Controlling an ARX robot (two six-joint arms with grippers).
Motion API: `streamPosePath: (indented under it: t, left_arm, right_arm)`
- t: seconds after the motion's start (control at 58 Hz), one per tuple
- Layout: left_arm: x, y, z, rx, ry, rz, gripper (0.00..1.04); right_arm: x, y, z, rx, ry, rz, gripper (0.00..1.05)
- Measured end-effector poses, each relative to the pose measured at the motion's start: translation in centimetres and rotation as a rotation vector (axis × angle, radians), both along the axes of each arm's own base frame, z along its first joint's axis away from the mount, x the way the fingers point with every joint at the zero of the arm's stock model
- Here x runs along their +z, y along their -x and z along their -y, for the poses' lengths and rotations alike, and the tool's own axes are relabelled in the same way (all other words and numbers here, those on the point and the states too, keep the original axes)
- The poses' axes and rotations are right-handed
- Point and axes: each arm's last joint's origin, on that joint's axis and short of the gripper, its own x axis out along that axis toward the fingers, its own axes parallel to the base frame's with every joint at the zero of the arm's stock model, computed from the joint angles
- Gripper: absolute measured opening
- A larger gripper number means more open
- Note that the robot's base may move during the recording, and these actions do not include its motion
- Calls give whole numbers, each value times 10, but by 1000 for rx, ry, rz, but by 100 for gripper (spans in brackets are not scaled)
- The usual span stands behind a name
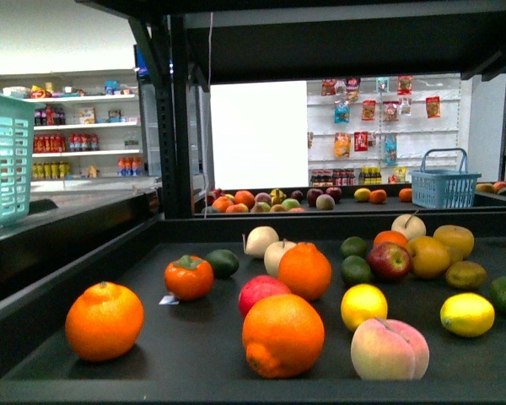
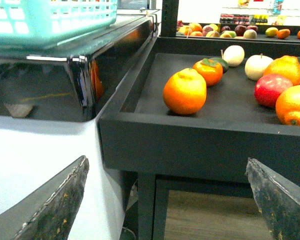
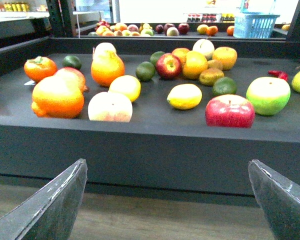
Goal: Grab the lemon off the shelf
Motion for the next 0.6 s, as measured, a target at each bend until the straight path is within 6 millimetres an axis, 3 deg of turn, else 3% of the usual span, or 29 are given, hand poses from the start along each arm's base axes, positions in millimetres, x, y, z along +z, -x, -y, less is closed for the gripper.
streamPosePath:
  t: [0.604]
  left_arm:
    - [0,0,0,1,1,0,97]
  right_arm:
    - [0,0,0,1,1,0,97]
